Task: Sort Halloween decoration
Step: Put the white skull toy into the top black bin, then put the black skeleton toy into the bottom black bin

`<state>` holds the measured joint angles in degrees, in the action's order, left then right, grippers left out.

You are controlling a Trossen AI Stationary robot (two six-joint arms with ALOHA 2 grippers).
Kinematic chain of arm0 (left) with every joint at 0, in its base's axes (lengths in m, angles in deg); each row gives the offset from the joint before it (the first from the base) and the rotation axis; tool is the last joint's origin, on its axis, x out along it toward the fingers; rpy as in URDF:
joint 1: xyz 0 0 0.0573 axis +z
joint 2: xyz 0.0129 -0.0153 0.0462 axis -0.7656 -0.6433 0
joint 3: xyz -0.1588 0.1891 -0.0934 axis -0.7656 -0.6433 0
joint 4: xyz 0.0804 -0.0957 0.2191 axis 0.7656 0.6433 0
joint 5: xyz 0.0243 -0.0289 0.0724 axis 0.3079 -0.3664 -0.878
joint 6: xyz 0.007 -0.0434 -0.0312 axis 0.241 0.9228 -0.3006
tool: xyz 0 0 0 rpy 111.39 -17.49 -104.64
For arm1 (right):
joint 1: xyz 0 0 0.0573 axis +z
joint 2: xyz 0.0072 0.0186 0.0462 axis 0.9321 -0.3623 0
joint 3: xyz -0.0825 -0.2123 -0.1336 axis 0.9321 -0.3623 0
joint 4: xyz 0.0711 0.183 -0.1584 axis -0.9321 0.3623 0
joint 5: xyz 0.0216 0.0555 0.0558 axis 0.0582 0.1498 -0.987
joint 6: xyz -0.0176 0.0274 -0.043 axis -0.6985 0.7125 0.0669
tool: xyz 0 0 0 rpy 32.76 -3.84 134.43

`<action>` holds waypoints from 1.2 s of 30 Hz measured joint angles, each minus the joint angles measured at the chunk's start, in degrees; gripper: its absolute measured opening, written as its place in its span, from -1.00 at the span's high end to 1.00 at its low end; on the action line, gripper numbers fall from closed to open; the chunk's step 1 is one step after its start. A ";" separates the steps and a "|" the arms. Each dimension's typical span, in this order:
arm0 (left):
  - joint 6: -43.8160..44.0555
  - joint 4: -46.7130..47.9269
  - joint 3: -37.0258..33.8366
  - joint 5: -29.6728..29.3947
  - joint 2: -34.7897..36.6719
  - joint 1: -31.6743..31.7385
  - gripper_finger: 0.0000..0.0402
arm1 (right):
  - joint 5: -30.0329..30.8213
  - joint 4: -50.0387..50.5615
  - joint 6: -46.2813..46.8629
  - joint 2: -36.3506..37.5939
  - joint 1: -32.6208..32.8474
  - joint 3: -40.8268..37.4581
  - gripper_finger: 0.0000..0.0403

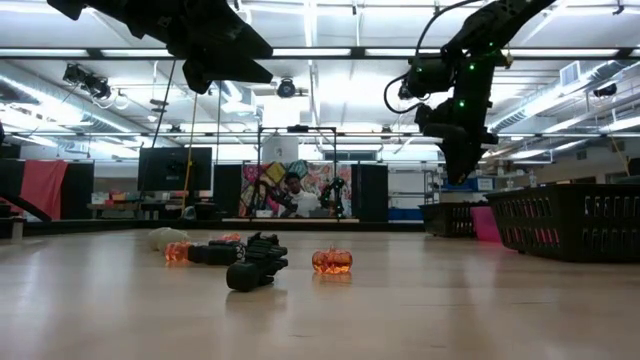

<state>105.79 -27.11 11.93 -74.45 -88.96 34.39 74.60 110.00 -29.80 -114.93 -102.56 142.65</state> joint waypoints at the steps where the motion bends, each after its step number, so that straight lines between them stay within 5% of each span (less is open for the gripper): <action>1: 0.01 -0.02 0.00 0.00 0.00 0.00 0.04 | -0.06 0.03 0.00 -0.33 0.00 0.00 0.41; 12: -0.02 0.01 0.00 0.00 0.02 0.00 0.04 | -0.24 -0.92 -1.54 -8.90 -0.13 0.00 0.15; 21: -0.19 0.03 -0.02 0.00 0.02 0.00 0.04 | -0.31 -1.03 -2.19 -6.01 0.82 0.00 -0.01; 28: -0.19 0.01 -0.02 0.00 0.02 0.02 0.04 | 0.80 -1.76 -1.03 -0.25 7.59 0.02 0.00; 36: 0.03 -0.10 -0.02 0.00 0.02 0.02 0.04 | -4.22 -12.38 0.48 -0.65 22.39 0.07 0.00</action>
<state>105.81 -27.21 11.91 -74.45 -88.95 34.41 70.38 97.62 -29.32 -115.58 -80.18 142.72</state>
